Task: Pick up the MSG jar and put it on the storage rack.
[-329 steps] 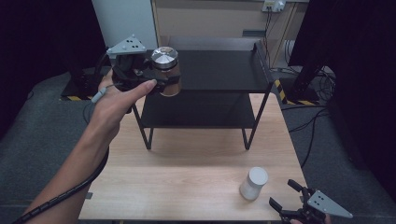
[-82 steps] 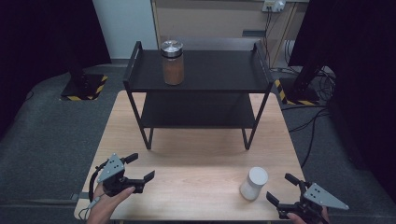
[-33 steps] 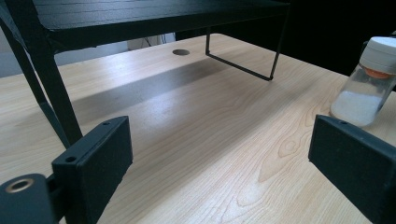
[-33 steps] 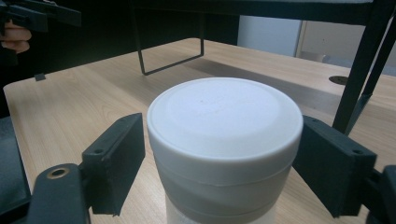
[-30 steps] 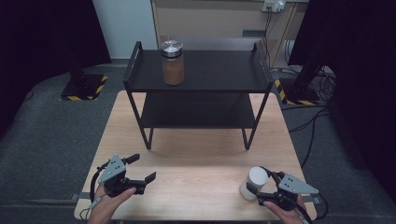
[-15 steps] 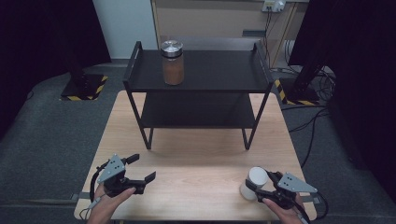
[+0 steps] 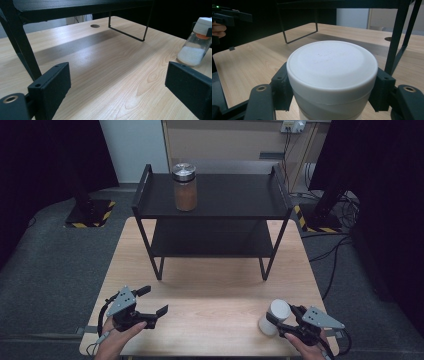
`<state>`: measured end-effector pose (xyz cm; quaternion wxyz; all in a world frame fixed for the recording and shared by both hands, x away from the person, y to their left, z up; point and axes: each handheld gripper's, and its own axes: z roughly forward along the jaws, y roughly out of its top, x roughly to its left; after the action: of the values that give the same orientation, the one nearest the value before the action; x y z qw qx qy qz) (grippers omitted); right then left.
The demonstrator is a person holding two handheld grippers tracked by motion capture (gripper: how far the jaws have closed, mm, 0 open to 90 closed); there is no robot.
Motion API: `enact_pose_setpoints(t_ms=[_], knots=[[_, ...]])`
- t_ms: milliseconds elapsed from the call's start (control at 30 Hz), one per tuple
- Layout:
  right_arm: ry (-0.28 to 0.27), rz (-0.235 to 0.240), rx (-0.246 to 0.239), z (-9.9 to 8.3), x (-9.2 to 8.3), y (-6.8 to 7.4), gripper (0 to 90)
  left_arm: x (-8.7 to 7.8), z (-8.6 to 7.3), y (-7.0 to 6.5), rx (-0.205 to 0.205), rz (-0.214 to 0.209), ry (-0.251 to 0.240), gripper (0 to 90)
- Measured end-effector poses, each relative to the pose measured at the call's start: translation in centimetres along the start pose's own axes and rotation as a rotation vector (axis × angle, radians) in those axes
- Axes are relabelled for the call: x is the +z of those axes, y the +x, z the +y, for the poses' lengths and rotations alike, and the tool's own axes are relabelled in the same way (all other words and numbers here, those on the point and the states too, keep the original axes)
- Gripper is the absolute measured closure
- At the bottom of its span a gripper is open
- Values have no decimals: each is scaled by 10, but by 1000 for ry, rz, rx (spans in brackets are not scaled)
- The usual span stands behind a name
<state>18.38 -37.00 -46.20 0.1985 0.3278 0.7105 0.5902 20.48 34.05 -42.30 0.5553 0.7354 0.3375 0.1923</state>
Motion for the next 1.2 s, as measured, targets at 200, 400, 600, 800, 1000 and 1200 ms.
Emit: enact_pose_setpoints(t_ms=[200, 400, 600, 800, 1000, 1200], knots=[[-13, -7, 7, 3, -3, 1, 345, 0, 1, 0, 4, 1, -1, 50], [-28, 9, -7, 17, -5, 2, 345, -1, 1, 0, 8, 0, -3, 49], [-69, 70, 6, 30, -5, -1, 345, -2, 2, -1, 7, 0, -9, 49], [-107, 124, 6, 54, -2, -5, 345, -2, 3, -3, 24, 4, -1, 48], [-107, 157, -28, 79, 3, -4, 346, -2, 4, -3, 24, 0, -6, 48], [-126, 190, -29, 94, 8, -5, 346, -2, 4, -3, 23, -3, -8, 48]])
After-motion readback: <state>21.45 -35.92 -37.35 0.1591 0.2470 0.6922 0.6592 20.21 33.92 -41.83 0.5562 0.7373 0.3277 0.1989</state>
